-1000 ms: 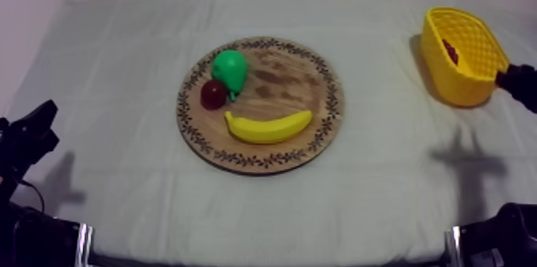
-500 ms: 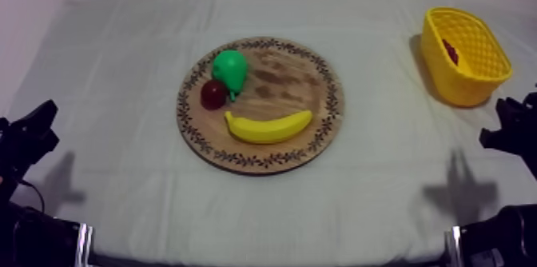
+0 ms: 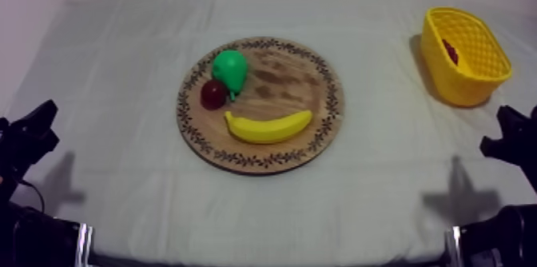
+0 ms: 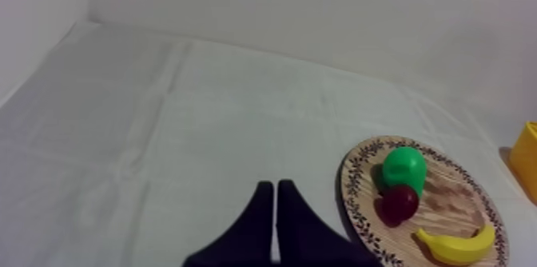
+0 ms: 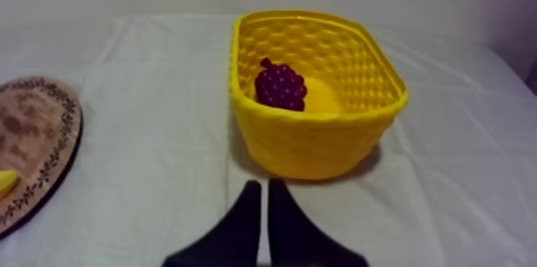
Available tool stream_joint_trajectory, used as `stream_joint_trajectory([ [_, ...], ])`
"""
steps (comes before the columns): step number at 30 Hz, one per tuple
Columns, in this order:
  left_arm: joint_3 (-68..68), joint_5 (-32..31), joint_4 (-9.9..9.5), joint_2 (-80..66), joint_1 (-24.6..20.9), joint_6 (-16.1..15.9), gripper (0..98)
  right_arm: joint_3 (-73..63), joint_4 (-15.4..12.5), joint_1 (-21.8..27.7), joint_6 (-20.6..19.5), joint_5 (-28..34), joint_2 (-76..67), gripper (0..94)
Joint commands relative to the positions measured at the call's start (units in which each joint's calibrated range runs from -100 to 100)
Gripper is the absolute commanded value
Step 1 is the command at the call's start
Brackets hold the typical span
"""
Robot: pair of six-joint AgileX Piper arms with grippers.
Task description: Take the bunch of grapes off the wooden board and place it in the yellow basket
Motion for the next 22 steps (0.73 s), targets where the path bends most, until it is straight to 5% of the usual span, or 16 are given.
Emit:
stream_joint_trajectory([
  [1,-0.02,0.00,0.01,0.00,-0.02,0.00,0.1,0.00,0.02,0.02,1.35,0.21,0.05,0.8],
  [22,-0.02,0.00,0.01,0.00,-0.02,0.00,0.1,0.00,-0.04,0.04,3.21,0.60,0.03,0.5],
])
